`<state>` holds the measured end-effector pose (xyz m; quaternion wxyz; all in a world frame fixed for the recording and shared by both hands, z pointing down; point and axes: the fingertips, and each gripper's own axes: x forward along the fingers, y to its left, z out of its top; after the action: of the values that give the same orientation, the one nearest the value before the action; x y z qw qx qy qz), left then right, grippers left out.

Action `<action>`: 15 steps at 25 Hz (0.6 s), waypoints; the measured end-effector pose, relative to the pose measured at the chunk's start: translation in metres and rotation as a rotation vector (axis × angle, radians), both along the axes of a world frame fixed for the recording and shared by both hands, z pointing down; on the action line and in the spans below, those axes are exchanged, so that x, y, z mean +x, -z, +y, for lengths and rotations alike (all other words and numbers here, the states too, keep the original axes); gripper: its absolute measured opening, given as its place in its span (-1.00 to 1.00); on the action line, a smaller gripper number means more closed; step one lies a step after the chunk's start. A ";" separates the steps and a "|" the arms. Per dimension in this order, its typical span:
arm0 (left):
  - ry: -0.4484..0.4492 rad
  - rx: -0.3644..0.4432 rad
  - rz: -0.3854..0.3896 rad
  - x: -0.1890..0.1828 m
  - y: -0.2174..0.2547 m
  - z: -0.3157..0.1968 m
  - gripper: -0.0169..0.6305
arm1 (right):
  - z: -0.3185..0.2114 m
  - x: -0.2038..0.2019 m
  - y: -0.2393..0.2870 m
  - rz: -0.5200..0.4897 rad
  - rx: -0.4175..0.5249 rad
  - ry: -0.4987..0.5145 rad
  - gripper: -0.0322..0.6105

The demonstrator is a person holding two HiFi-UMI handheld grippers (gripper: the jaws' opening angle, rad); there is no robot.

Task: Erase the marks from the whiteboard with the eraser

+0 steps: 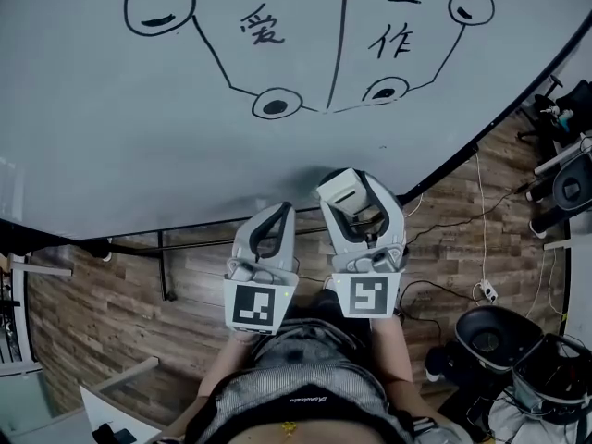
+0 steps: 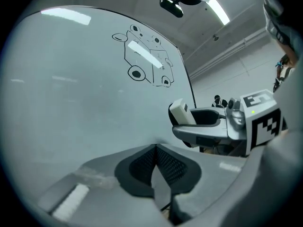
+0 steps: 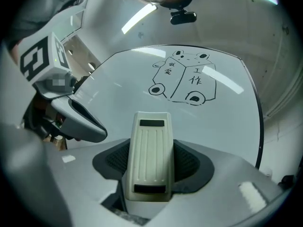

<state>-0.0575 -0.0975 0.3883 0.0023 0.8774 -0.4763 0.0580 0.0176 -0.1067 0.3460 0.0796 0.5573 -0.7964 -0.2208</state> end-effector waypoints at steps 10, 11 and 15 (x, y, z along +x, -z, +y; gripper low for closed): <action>-0.001 0.026 0.000 0.009 0.006 -0.003 -0.93 | 0.004 0.002 0.005 -0.067 0.002 0.020 -0.09; -0.001 0.026 0.000 0.010 0.006 -0.003 -0.93 | 0.003 0.002 0.006 -0.077 0.007 0.026 -0.09; 0.003 0.040 -0.023 0.014 0.006 -0.004 -0.93 | 0.003 0.003 0.001 -0.074 -0.018 0.034 -0.09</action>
<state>-0.0430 -0.1011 0.3824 -0.0205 0.8757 -0.4788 0.0584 0.0207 -0.1039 0.3451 0.0514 0.5505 -0.8103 -0.1941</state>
